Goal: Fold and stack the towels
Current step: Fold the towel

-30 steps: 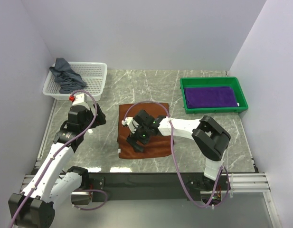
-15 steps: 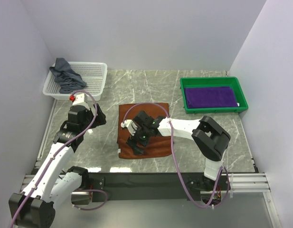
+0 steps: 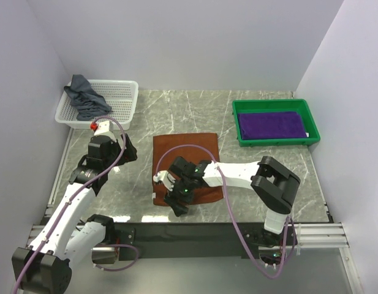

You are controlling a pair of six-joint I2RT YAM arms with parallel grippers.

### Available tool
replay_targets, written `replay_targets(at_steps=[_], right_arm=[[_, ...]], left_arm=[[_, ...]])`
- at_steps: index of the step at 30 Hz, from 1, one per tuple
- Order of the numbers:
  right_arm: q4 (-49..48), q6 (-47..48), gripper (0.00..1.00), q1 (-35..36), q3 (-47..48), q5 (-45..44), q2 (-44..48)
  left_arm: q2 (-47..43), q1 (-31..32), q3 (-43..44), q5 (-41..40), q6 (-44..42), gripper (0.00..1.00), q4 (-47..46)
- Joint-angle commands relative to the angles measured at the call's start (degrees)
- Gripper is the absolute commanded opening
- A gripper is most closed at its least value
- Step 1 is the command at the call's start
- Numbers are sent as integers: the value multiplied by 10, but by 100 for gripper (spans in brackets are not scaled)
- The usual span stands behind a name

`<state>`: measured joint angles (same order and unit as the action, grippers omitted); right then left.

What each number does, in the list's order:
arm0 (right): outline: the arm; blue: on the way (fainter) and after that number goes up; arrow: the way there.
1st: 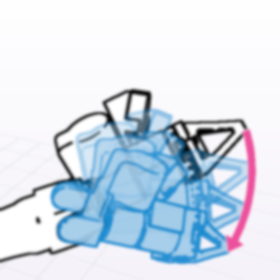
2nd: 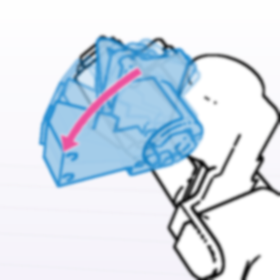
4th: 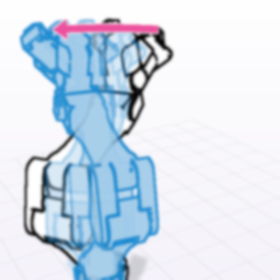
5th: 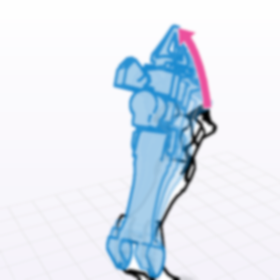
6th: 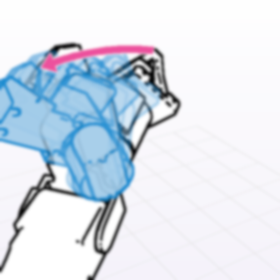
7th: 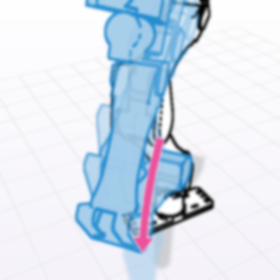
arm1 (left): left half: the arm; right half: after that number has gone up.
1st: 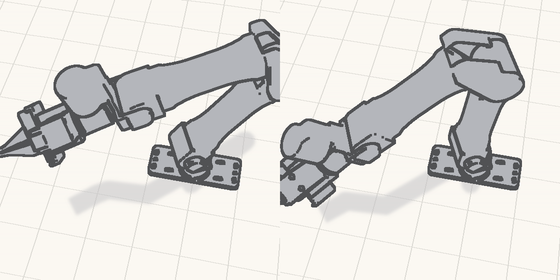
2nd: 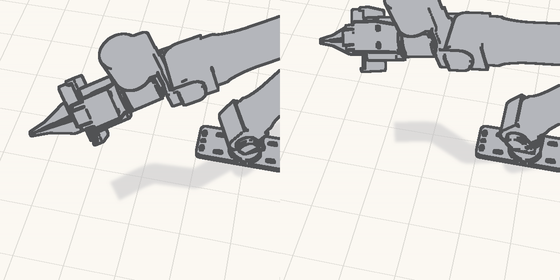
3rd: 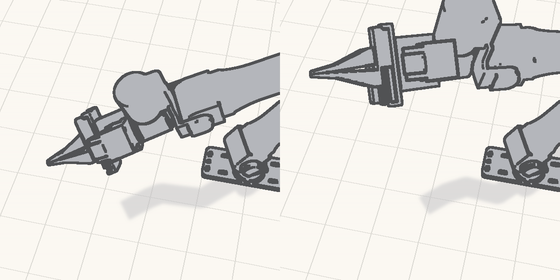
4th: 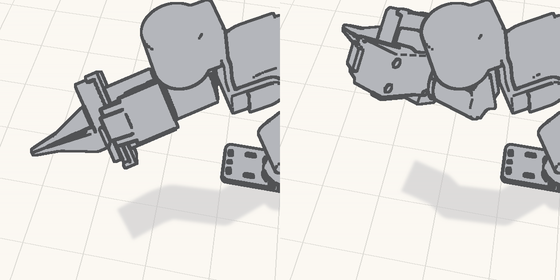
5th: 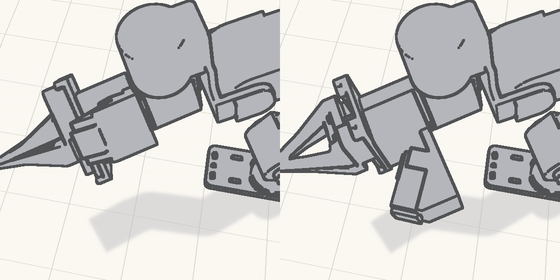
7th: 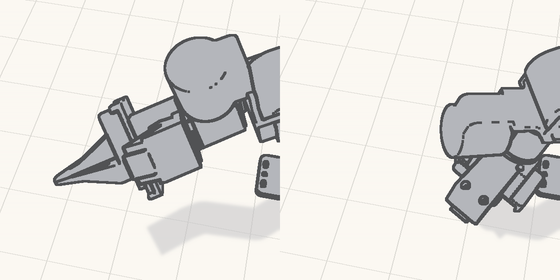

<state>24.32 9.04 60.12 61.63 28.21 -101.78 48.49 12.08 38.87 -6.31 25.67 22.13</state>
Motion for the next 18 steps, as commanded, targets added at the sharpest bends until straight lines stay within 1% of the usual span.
replay_targets(at_steps=[1, 6, 9, 11, 12, 14, 15, 17, 18], right_arm=[[22, -18, 77, 23, -17, 25, 33], [31, -31, 75, 31, -50, 27, 73], [50, -32, 75, 31, -62, 0, 125], [57, -42, 75, 22, -70, -27, 147], [57, -47, 75, 4, -73, -48, 168], [54, -69, 73, -21, -82, -62, 189], [46, -79, 72, -52, -87, -75, 212], [10, -119, 72, -86, -103, -103, 233], [-1, -132, 72, -117, -106, -118, 243]], left_arm=[[1, -4, -1, 12, -10, 97, -17], [6, -4, -2, 28, -10, 97, -20], [12, -4, -6, 40, -5, 97, -23], [16, -3, -6, 58, 16, 96, -23], [15, -2, -7, 67, 27, 96, -24], [13, 7, -10, 100, 61, 92, -32], [12, 12, -13, 107, 72, 91, -38], [20, 33, -21, 109, 105, 88, -68], [29, 42, -22, 106, 115, 88, -80]])
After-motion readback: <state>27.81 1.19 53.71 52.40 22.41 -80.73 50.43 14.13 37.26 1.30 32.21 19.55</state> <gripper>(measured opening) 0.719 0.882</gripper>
